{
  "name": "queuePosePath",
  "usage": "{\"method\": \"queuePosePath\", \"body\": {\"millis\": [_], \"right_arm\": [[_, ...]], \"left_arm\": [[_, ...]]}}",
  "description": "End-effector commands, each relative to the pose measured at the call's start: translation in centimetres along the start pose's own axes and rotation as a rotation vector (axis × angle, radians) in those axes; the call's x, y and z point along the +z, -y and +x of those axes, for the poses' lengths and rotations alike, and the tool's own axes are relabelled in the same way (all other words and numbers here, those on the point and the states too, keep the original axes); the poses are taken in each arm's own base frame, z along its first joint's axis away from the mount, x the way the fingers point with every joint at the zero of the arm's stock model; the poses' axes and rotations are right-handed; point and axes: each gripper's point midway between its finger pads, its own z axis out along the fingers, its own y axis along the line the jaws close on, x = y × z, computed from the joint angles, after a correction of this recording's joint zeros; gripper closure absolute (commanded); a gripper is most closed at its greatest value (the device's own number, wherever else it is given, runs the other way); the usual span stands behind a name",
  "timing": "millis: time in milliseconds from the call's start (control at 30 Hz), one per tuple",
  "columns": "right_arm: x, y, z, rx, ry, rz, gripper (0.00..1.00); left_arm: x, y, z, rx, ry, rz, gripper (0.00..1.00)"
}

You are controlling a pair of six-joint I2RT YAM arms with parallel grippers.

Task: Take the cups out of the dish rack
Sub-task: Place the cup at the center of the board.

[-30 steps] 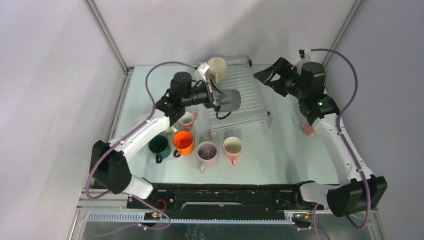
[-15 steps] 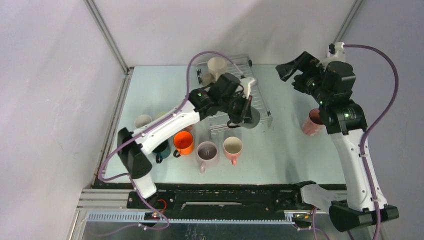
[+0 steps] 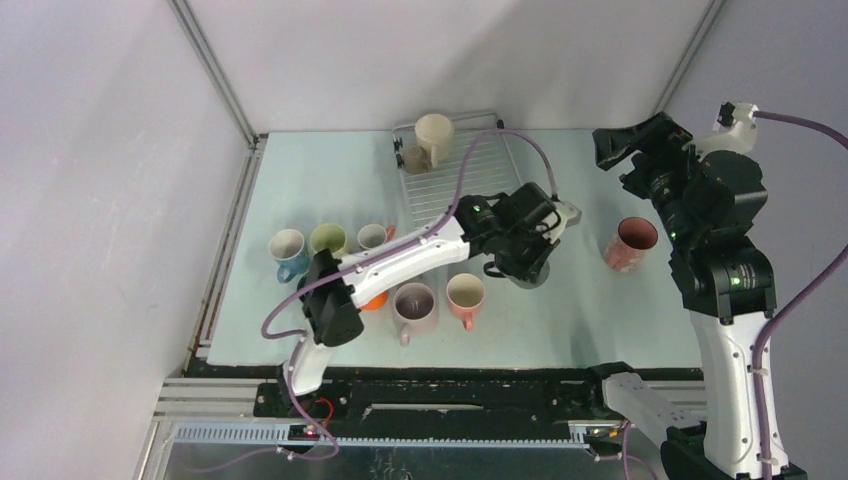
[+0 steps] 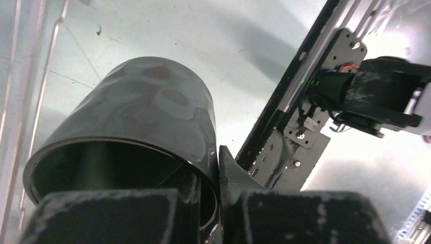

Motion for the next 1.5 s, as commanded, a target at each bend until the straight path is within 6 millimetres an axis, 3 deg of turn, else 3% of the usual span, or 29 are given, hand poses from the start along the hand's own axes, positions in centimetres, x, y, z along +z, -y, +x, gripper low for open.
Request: {"method": "queuePosePath", "body": {"millis": [0,233,400,900,1467], "right_arm": [[-1.1,0.1,-1.7,-0.015,0.055,0.019,0.0],[-1.1,0.0,-1.4,-0.009,0.044,0.008,0.0],[-0.8,0.1,-1.0,-0.007,0.033,0.007,0.0],[0.5,0.5,0.6,-0.006,-0.007,0.01,0.0],[1.8,1.0,2.1,-0.012,-0.048,0.015,0.0]], "left_arm": [[0.1,0.7,-1.5,0.11,0.026,-0.034,1.0],[3.4,0.9,1.8,0.217,-0.105,-0.047,1.0],[4.8,0.3,3.9,0.272,-0.187,-0.053,1.0],[5.9,-3.5,7.8,0.443,-0.32,-0.133,1.0],[6.4,-5.3,10.5,0.446,-0.374,-0.119,0.98]]}}
